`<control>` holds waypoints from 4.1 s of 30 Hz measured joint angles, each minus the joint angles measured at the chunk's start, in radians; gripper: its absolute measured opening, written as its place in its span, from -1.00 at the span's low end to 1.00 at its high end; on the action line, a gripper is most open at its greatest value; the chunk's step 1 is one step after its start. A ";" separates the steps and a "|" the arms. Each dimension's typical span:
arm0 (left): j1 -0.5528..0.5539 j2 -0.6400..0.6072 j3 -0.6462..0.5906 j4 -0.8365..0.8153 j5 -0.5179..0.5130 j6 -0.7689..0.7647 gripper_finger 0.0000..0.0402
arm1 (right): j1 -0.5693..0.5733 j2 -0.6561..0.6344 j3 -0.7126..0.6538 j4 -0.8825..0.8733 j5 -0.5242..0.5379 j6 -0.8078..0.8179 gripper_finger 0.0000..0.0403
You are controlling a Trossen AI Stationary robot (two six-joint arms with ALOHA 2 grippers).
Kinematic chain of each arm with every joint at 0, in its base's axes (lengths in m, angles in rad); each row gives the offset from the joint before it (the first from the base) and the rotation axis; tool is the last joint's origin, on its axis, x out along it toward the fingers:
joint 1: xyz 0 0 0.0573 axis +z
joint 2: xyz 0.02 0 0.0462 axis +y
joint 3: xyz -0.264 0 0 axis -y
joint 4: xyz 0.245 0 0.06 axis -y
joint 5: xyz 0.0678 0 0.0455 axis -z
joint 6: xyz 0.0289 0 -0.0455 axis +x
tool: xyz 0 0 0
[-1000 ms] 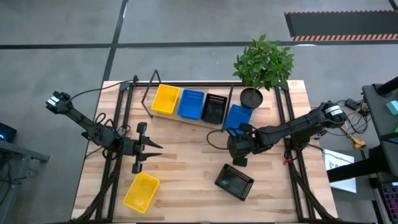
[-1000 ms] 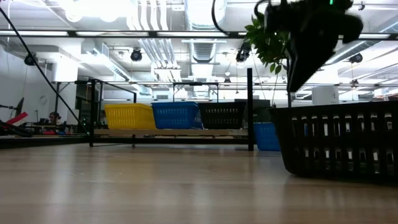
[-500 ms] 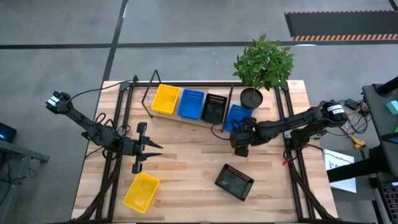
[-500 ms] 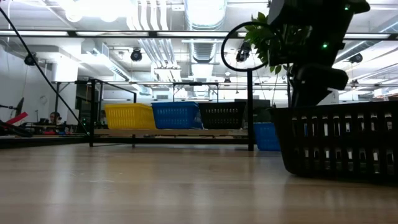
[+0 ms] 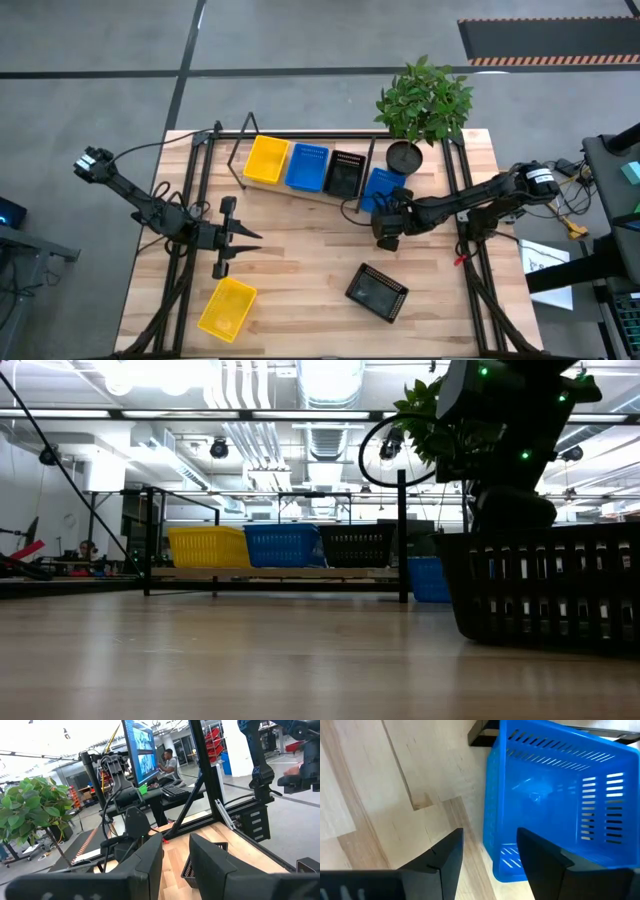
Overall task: Stack baskets on shelf by color
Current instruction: Stack the blue basket on top of the other blue baskets on the shelf
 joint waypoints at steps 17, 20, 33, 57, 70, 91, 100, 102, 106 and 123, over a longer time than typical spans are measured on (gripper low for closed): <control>0.000 0.000 0.000 0.000 0.000 0.000 -0.59 | 0.000 0.000 -0.006 0.042 -0.001 -0.004 -0.80; 0.000 0.000 0.000 0.000 0.000 0.000 -0.59 | 0.000 0.000 -0.006 0.042 -0.006 -0.004 -0.91; 0.000 0.000 0.000 0.002 0.000 0.000 -0.59 | 0.003 -0.002 0.095 -0.019 -0.246 0.102 -0.95; 0.001 0.015 0.000 0.032 0.000 -0.002 -0.59 | 0.082 0.031 0.135 0.184 -0.394 0.178 -0.75; 0.002 0.279 0.098 0.141 0.000 -0.003 -0.59 | 0.180 -0.023 0.155 0.236 -0.364 0.100 -0.50; 0.166 0.763 0.451 -0.154 0.096 -0.211 -0.59 | 0.442 -0.203 0.058 0.437 0.105 -0.335 -0.77; 0.230 0.923 0.622 -0.315 0.171 -0.211 -0.59 | 0.438 -0.292 -0.136 0.772 0.101 -0.496 -0.76; 0.248 0.947 0.643 -0.312 0.205 -0.211 -0.59 | 0.429 -0.315 -0.195 0.893 0.072 -0.561 -0.77; 0.281 0.980 0.669 -0.311 0.219 -0.211 -0.59 | 0.371 -0.371 -0.308 1.084 -0.019 -0.652 -0.80; 0.319 1.016 0.686 -0.222 0.222 -0.264 -0.59 | 0.112 -0.671 -0.560 1.236 -0.196 -0.660 -0.81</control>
